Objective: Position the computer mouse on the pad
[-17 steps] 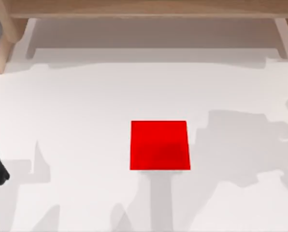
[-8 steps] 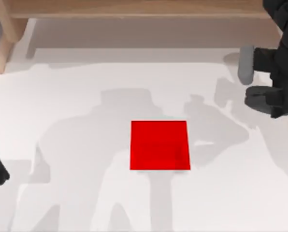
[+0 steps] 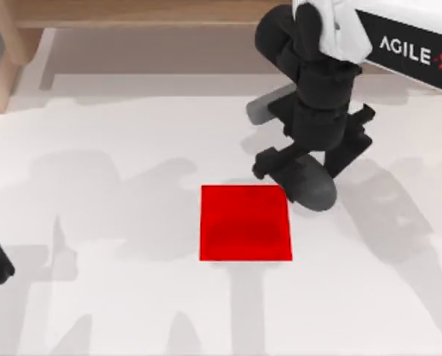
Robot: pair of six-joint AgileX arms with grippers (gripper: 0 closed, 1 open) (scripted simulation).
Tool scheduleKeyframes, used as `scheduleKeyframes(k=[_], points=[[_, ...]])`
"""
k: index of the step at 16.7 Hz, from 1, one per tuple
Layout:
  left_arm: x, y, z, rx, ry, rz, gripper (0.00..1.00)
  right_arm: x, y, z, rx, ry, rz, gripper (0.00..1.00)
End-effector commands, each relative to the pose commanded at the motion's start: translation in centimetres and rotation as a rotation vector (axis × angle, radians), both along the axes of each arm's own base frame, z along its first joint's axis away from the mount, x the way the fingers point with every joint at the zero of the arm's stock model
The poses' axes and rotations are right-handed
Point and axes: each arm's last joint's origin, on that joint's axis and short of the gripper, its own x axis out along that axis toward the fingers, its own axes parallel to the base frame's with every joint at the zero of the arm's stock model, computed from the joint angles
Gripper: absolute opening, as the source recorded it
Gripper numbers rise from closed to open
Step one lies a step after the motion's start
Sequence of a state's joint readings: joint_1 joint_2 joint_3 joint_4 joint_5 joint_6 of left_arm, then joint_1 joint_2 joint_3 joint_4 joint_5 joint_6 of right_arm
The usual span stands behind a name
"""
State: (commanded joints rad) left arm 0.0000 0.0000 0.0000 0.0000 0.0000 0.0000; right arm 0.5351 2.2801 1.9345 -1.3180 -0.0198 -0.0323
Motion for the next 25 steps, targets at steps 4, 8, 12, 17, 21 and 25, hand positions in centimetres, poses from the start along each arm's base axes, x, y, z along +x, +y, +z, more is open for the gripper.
scheduleKeyframes(k=[4, 8, 12, 17, 21, 25], points=[[0.0, 0.0, 0.0, 0.000, 0.000, 0.000, 1.00, -1.4, 4.2, 0.0, -0.008, -0.023, -0.311, 0.00], [0.0, 0.0, 0.0, 0.000, 0.000, 0.000, 1.00, -2.2, 6.2, 0.6, 0.008, -0.050, -0.504, 0.00], [0.0, 0.0, 0.0, 0.000, 0.000, 0.000, 1.00, -2.4, 6.7, 0.9, 0.017, -0.059, -0.563, 0.00], [0.0, 0.0, 0.0, 0.000, 0.000, 0.000, 1.00, -2.3, 6.5, 0.9, 0.016, -0.058, -0.568, 0.00], [0.0, 0.0, 0.0, 0.000, 0.000, 0.000, 1.00, -2.3, 6.5, 0.0, 0.016, -0.059, -0.566, 0.00], [0.0, 0.0, 0.0, 0.000, 0.000, 0.000, 1.00, -2.2, 6.6, -0.9, 0.020, -0.062, -0.565, 0.00]])
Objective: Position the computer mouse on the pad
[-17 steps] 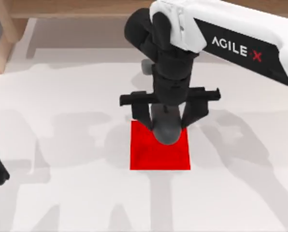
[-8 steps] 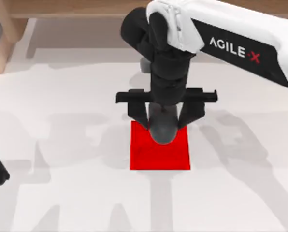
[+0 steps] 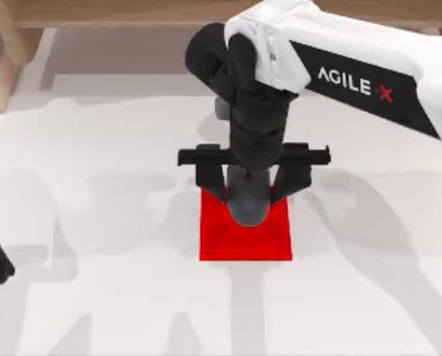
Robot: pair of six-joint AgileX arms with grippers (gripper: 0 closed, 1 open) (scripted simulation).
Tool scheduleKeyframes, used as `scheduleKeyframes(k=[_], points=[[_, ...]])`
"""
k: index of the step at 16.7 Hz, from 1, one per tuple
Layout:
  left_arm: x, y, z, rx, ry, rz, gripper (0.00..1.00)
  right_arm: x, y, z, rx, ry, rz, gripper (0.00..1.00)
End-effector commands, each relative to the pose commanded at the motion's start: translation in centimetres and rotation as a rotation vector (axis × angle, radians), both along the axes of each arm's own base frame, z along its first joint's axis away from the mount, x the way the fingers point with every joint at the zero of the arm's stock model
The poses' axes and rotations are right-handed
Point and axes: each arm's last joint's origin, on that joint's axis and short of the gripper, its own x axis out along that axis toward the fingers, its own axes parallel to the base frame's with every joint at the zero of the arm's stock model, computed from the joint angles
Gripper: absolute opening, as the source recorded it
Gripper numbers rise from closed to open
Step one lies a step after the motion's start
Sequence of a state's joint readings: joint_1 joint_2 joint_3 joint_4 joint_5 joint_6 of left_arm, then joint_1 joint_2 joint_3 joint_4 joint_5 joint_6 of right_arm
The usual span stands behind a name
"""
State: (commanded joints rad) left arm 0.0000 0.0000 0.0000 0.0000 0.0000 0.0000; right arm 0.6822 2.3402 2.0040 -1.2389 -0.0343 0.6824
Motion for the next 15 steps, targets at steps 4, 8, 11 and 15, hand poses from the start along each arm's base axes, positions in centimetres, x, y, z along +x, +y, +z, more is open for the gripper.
scheduleKeyframes(k=[4, 8, 11, 15], points=[[0.0, 0.0, 0.0, 0.000, 0.000, 0.000, 1.00, 0.0, 0.1, -1.0, 0.002, -0.001, -0.001, 0.00], [0.0, 0.0, 0.0, 0.000, 0.000, 0.000, 1.00, 0.0, 0.1, -1.9, 0.003, -0.002, 0.001, 0.00], [0.0, 0.0, 0.0, 0.000, 0.000, 0.000, 1.00, -0.1, 0.2, -2.7, -0.002, 0.004, 0.003, 0.00], [0.0, 0.0, 0.0, 0.000, 0.000, 0.000, 1.00, -0.1, 0.2, -2.7, -0.002, 0.004, 0.003, 0.08]])
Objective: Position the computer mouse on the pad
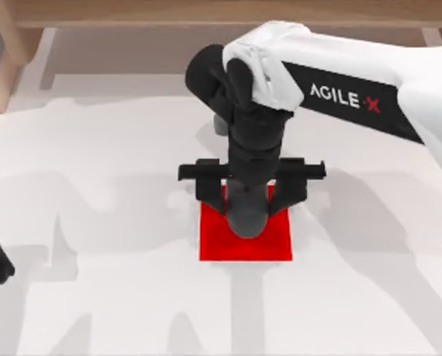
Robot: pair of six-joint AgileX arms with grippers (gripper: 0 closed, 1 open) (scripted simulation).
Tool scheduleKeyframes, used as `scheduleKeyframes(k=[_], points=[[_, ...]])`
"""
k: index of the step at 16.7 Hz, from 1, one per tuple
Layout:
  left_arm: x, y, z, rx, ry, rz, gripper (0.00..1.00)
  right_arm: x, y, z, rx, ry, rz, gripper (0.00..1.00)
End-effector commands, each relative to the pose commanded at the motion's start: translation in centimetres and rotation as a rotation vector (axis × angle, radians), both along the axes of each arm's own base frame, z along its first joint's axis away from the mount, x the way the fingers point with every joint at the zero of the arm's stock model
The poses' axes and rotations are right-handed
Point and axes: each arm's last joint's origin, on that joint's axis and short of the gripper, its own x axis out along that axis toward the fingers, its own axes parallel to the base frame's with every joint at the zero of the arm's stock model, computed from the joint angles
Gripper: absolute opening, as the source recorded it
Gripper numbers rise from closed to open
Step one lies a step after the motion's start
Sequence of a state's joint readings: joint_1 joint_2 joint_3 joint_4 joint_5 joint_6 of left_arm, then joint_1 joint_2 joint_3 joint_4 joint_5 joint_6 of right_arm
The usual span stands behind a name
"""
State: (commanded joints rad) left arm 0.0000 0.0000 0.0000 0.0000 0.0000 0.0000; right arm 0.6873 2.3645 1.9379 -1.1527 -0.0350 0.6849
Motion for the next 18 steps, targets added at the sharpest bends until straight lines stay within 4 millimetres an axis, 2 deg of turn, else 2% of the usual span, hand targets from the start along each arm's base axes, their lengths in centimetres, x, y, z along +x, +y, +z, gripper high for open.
scheduleKeyframes(k=[12, 18], points=[[0.00, 0.00, 0.00, 0.000, 0.000, 0.000, 1.00, 0.00, 0.00, 0.00, 0.000, 0.000, 0.000, 0.98], [0.00, 0.00, 0.00, 0.000, 0.000, 0.000, 1.00, 0.00, 0.00, 0.00, 0.000, 0.000, 0.000, 1.00]])
